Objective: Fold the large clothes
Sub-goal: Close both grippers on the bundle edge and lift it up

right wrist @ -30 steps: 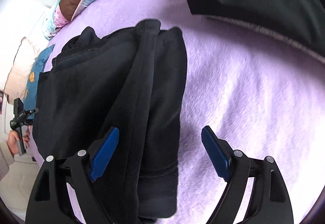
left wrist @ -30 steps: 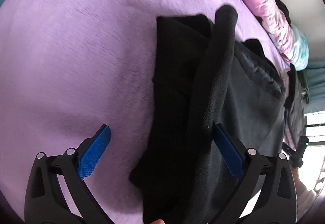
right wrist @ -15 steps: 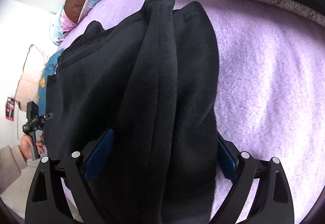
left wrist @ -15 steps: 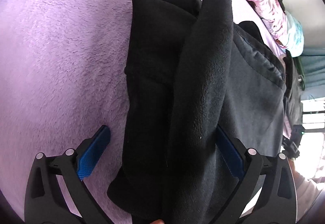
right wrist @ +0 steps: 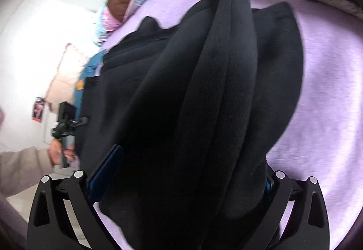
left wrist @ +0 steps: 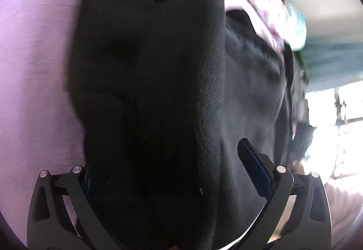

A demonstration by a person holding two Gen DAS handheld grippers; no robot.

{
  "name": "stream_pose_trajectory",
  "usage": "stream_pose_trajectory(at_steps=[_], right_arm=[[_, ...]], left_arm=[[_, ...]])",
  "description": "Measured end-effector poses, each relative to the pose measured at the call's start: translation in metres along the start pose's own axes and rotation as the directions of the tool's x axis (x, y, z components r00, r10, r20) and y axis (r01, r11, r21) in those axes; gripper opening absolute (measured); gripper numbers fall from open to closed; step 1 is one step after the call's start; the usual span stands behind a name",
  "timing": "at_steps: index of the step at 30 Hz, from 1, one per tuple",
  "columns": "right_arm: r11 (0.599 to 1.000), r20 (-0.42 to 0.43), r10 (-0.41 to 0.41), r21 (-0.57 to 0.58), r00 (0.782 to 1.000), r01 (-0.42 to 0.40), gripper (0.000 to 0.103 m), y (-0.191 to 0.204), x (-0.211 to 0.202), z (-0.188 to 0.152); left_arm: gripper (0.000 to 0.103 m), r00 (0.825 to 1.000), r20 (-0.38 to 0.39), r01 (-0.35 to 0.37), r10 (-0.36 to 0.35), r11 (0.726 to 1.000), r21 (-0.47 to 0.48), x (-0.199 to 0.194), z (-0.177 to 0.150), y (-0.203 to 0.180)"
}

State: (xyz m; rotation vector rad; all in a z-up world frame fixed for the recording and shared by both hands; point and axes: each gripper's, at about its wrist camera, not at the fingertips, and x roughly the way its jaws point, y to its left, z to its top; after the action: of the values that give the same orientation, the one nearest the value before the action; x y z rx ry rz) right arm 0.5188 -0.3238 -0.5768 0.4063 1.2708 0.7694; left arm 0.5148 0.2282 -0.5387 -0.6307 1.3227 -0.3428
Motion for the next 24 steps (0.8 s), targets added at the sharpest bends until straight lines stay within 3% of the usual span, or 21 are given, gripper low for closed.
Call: stream_pose_trajectory(at_steps=[3,7,9,10,11,13,16,17,21,24], right_arm=[[0.998,-0.032,-0.05,0.039,0.998,0.052,0.098,-0.01,0.02,0.01],[0.997,-0.025,0.002,0.073,1.0,-0.001,0.098,-0.014,0.022,0.015],[0.995,-0.03,0.032,0.093,0.999,-0.029,0.086,-0.017,0.018,0.015],[0.994,-0.033,0.031,0.101,0.999,-0.028,0.069,-0.017,0.019,0.015],[0.992,-0.035,0.049,0.116,0.998,-0.045,0.06,-0.017,0.019,0.015],[0.992,-0.039,0.043,0.118,0.998,-0.038,0.055,-0.015,0.021,0.013],[0.988,-0.038,0.056,0.149,0.998,-0.05,0.045,-0.008,0.03,0.015],[0.987,-0.041,0.057,0.151,0.998,-0.05,0.041,-0.008,0.03,0.016],[0.984,-0.052,0.05,0.174,0.997,-0.04,0.038,-0.001,0.029,0.02],[0.981,-0.035,0.067,0.187,0.997,-0.059,0.035,0.004,0.018,0.017]], left_arm=[[0.097,0.999,-0.025,-0.036,0.036,0.999,-0.015,0.014,0.006,0.004],[0.097,1.0,-0.019,-0.017,0.016,0.998,-0.053,0.02,0.012,0.006],[0.096,1.0,-0.021,-0.013,0.012,1.0,-0.028,0.021,0.012,0.0],[0.096,1.0,-0.019,-0.002,0.002,1.0,-0.023,0.022,0.012,-0.002],[0.095,1.0,-0.007,0.021,-0.021,0.999,-0.031,0.021,0.012,-0.003],[0.092,0.999,0.03,0.045,-0.044,0.998,-0.039,0.016,0.009,-0.006],[0.066,0.997,0.03,-0.065,0.066,0.997,-0.031,0.022,0.005,-0.009],[0.06,0.997,0.035,-0.065,0.067,0.996,-0.054,0.022,0.004,-0.006],[0.036,0.998,0.017,-0.064,0.064,0.997,-0.036,0.021,0.006,-0.01],[0.029,0.998,-0.003,-0.067,0.067,0.997,-0.046,0.023,0.011,-0.021]])
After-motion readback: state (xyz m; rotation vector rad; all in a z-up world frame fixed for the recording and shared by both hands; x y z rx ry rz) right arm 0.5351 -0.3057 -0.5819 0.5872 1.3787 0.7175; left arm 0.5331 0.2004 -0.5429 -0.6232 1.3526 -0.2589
